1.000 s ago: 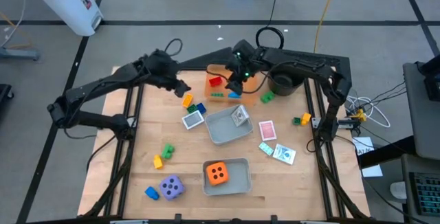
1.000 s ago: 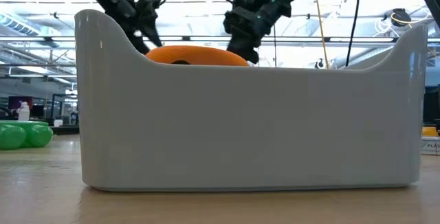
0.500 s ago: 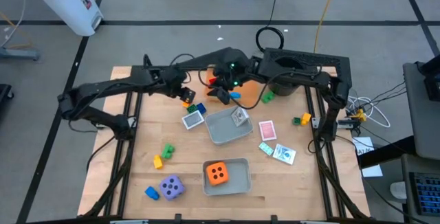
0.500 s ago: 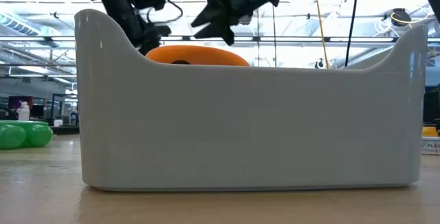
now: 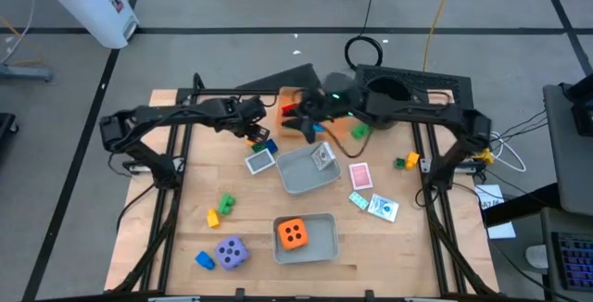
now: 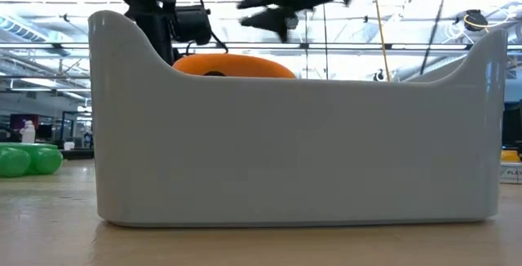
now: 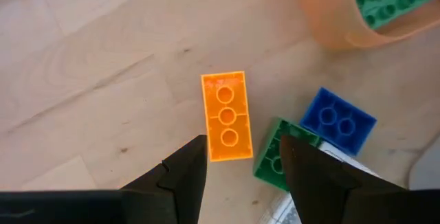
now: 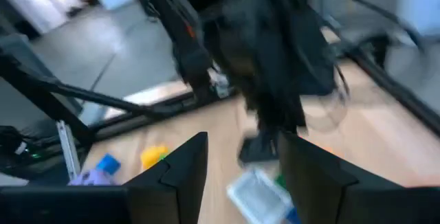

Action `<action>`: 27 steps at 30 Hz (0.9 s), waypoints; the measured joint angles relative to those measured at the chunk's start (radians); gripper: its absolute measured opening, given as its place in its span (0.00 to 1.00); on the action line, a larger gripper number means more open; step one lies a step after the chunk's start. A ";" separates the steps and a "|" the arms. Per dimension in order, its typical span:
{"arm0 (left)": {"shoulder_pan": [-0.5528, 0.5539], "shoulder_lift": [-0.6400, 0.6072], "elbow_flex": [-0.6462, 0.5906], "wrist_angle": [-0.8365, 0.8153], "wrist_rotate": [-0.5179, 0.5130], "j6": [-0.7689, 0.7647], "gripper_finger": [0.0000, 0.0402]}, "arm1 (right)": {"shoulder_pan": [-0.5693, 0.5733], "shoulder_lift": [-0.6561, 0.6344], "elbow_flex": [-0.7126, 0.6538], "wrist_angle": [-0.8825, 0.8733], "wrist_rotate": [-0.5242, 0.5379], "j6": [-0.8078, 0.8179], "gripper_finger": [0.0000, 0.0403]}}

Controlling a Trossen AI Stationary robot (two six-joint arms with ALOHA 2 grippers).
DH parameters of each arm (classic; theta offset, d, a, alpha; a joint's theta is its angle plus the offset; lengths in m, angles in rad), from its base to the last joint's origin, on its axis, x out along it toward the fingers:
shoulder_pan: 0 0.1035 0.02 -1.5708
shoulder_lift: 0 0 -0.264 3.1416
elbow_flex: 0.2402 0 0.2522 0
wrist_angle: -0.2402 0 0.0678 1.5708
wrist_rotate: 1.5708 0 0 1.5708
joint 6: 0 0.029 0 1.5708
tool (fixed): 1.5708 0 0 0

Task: Pick & Place Toys
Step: Put the yellow game piece into the orange bin

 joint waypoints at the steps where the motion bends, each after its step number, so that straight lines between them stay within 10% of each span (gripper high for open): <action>1: 0.000 0.007 0.000 0.011 -0.001 0.000 0.46 | 0.000 -0.032 -0.053 0.039 0.017 0.020 0.42; 12: 0.015 0.095 0.000 0.054 -0.009 -0.026 0.46 | 0.000 -0.279 -0.432 0.282 0.193 0.157 0.42; 27: 0.023 0.172 0.000 0.092 -0.030 -0.019 0.46 | 0.000 -0.336 -0.502 0.298 0.214 0.199 0.42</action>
